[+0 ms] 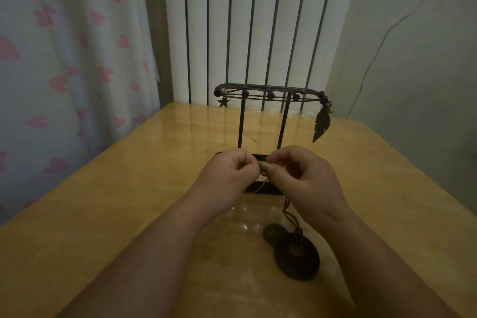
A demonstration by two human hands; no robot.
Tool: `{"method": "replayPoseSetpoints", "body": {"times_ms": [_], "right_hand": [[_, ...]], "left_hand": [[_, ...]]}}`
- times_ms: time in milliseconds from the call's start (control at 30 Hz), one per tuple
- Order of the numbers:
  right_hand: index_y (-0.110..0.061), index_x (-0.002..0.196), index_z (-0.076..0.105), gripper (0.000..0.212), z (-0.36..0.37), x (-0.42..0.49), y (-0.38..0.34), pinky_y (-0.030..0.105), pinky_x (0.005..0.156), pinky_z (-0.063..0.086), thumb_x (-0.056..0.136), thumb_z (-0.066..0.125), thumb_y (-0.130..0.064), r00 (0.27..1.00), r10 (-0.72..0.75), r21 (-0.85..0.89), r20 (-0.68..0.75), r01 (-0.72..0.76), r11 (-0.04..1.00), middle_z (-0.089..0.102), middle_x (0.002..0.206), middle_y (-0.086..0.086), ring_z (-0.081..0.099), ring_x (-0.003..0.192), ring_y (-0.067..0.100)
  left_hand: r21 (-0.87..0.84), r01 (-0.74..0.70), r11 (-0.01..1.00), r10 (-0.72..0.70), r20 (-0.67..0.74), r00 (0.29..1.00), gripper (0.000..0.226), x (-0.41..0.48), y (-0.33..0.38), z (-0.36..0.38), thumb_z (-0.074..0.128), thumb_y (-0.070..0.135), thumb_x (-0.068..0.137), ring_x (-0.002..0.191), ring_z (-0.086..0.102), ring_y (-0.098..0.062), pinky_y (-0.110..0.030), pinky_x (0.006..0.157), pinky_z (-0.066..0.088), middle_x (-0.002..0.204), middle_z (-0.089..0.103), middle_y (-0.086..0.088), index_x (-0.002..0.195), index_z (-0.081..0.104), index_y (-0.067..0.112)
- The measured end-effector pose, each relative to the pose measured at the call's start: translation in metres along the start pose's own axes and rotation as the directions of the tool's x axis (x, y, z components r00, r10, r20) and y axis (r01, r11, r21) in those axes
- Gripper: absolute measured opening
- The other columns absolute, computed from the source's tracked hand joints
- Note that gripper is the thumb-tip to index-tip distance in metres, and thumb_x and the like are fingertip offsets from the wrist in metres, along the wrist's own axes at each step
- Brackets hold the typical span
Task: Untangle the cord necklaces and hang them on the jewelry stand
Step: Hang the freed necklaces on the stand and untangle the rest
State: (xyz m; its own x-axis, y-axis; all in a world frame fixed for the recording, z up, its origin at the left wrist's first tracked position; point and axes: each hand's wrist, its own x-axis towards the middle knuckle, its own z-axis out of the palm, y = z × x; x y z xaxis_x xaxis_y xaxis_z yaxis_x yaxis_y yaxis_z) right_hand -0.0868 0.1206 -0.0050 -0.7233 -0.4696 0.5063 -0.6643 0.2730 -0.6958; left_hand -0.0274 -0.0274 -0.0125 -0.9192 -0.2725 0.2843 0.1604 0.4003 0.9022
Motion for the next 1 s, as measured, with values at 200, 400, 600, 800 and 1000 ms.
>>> {"method": "replayPoseSetpoints", "body": {"times_ms": [200, 400, 600, 800, 1000], "right_hand": [[-0.036, 0.082, 0.055, 0.014, 0.003, 0.001, -0.006, 0.013, 0.056, 0.040, 0.089, 0.056, -0.025, 1.000, 0.000, -0.176, 0.012, 0.002, 0.984, 0.056, 0.077, -0.012, 0.051, 0.070, 0.002], [-0.024, 0.085, 0.060, 0.009, 0.001, 0.002, -0.006, 0.031, 0.064, 0.051, 0.090, 0.054, -0.020, 0.983, 0.151, 0.040, 0.102, -0.156, 0.987, 0.061, 0.078, 0.000, 0.055, 0.068, 0.015], [-0.039, 0.096, 0.057, 0.026, -0.002, 0.001, -0.006, 0.014, 0.062, 0.046, 0.084, 0.067, -0.018, 0.998, 0.017, 0.077, 0.057, -0.021, 0.997, 0.063, 0.085, -0.016, 0.055, 0.074, 0.004], [-0.034, 0.110, 0.055, 0.025, -0.005, 0.005, -0.005, 0.021, 0.071, 0.053, 0.095, 0.054, -0.014, 0.972, 0.228, 0.245, 0.058, -0.235, 0.941, 0.066, 0.094, -0.006, 0.064, 0.087, 0.007], [-0.024, 0.105, 0.059, 0.036, -0.008, 0.008, -0.003, 0.032, 0.057, 0.039, 0.085, 0.044, 0.002, 0.903, 0.297, 0.569, 0.309, -0.426, 0.703, 0.051, 0.062, -0.002, 0.044, 0.057, 0.015]], "left_hand": [[0.022, 0.025, 0.999, -0.025, 0.005, 1.000, 0.019, -0.002, 0.001, 0.001, 0.053, 0.020, 0.092, 0.057, 0.045, -0.009, -0.028, 0.056, 0.038, 0.059, 0.052, 0.010, 0.075, 0.061, 0.022], [-0.044, 0.072, 0.996, -0.073, -0.028, 0.997, 0.023, 0.000, 0.002, 0.001, 0.050, 0.016, 0.093, 0.056, 0.044, -0.013, -0.032, 0.055, 0.036, 0.055, 0.050, 0.006, 0.072, 0.061, 0.021], [0.034, 0.055, 0.998, -0.055, 0.002, 0.998, 0.022, 0.000, 0.000, 0.002, 0.052, 0.020, 0.092, 0.056, 0.045, -0.010, -0.029, 0.055, 0.037, 0.057, 0.051, 0.010, 0.073, 0.062, 0.024], [-0.011, 0.116, 0.993, -0.116, -0.034, 0.993, 0.026, 0.001, 0.001, 0.000, 0.049, 0.019, 0.093, 0.058, 0.047, -0.015, -0.033, 0.057, 0.040, 0.056, 0.052, 0.007, 0.070, 0.060, 0.022], [-0.031, 0.160, 0.987, -0.160, -0.005, 0.987, 0.026, 0.000, 0.002, 0.002, 0.047, 0.018, 0.094, 0.062, 0.055, -0.016, -0.033, 0.061, 0.047, 0.064, 0.057, 0.001, 0.072, 0.059, 0.019]]}}
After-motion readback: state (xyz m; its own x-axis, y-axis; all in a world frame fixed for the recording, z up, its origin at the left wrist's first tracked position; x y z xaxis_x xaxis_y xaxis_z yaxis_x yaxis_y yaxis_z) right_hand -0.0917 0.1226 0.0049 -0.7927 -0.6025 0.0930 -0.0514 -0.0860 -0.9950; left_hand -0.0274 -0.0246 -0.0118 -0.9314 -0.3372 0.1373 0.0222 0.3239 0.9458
